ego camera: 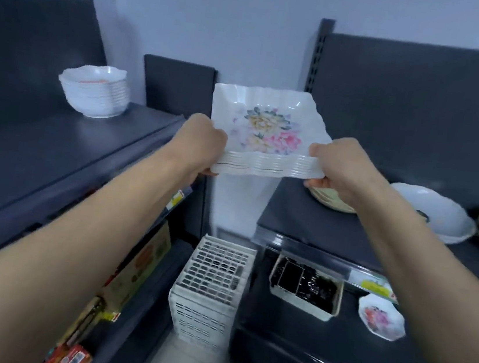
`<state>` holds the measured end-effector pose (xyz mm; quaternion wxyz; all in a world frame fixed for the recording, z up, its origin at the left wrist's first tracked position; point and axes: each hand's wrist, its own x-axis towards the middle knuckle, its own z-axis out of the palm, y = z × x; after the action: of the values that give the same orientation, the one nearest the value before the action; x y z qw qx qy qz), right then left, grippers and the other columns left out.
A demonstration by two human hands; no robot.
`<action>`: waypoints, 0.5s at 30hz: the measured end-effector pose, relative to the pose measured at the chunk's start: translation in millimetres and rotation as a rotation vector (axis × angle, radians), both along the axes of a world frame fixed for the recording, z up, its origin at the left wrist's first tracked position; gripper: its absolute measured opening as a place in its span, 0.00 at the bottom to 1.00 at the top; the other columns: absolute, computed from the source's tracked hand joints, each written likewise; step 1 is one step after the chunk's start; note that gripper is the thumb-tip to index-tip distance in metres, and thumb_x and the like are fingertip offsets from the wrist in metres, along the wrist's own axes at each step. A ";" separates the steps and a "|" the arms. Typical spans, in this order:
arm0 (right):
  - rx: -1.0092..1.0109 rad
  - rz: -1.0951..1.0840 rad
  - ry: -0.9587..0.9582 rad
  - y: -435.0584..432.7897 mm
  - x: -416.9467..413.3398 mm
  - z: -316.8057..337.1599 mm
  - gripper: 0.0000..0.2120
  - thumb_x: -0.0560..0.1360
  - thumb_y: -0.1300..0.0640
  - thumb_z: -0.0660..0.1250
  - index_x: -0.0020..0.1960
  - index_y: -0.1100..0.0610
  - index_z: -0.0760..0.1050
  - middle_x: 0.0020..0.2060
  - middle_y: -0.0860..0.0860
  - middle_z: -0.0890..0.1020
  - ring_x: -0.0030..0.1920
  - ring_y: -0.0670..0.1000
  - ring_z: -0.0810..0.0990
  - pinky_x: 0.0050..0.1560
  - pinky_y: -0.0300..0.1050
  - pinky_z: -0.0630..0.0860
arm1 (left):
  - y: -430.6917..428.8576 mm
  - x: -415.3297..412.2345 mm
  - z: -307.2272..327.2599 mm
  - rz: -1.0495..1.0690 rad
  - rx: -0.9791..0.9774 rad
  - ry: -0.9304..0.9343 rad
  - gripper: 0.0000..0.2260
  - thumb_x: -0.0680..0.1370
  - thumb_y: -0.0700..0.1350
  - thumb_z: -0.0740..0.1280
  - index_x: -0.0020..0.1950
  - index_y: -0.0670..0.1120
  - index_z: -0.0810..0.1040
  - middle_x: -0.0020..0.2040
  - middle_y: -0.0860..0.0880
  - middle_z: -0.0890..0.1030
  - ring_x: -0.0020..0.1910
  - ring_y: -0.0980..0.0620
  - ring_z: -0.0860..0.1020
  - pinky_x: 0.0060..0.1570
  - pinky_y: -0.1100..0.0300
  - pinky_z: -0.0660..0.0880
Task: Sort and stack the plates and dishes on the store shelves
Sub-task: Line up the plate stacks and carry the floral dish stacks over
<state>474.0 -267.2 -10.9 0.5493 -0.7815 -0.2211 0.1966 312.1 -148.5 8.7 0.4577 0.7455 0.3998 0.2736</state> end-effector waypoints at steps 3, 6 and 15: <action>-0.029 -0.111 -0.036 -82.4 52.2 -0.3 0.04 0.77 0.60 0.62 0.44 0.58 0.72 0.46 0.58 0.77 0.37 0.52 0.77 0.35 0.42 0.80 | -63.4 68.1 -4.6 -0.126 -0.038 -0.053 0.11 0.79 0.35 0.56 0.37 0.43 0.67 0.35 0.47 0.69 0.32 0.51 0.72 0.24 0.62 0.76; -0.053 -0.240 -0.041 -174.2 106.2 -0.8 0.04 0.77 0.60 0.62 0.44 0.58 0.72 0.45 0.57 0.77 0.35 0.51 0.77 0.30 0.39 0.79 | -138.9 138.5 -13.2 -0.241 -0.084 -0.089 0.12 0.77 0.34 0.56 0.34 0.44 0.66 0.35 0.46 0.71 0.40 0.43 0.76 0.41 0.49 0.80; -0.146 -0.572 -0.015 -396.1 220.7 1.5 0.06 0.76 0.63 0.60 0.49 0.65 0.74 0.37 0.58 0.77 0.25 0.57 0.77 0.34 0.49 0.77 | -332.4 312.1 -26.8 -0.553 -0.145 -0.009 0.09 0.76 0.35 0.56 0.37 0.42 0.69 0.38 0.43 0.76 0.43 0.42 0.77 0.43 0.49 0.80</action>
<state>694.8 -663.3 -9.3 0.5230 -0.8510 0.0191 0.0434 624.2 -480.8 -18.0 0.5688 0.7904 0.1978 0.1124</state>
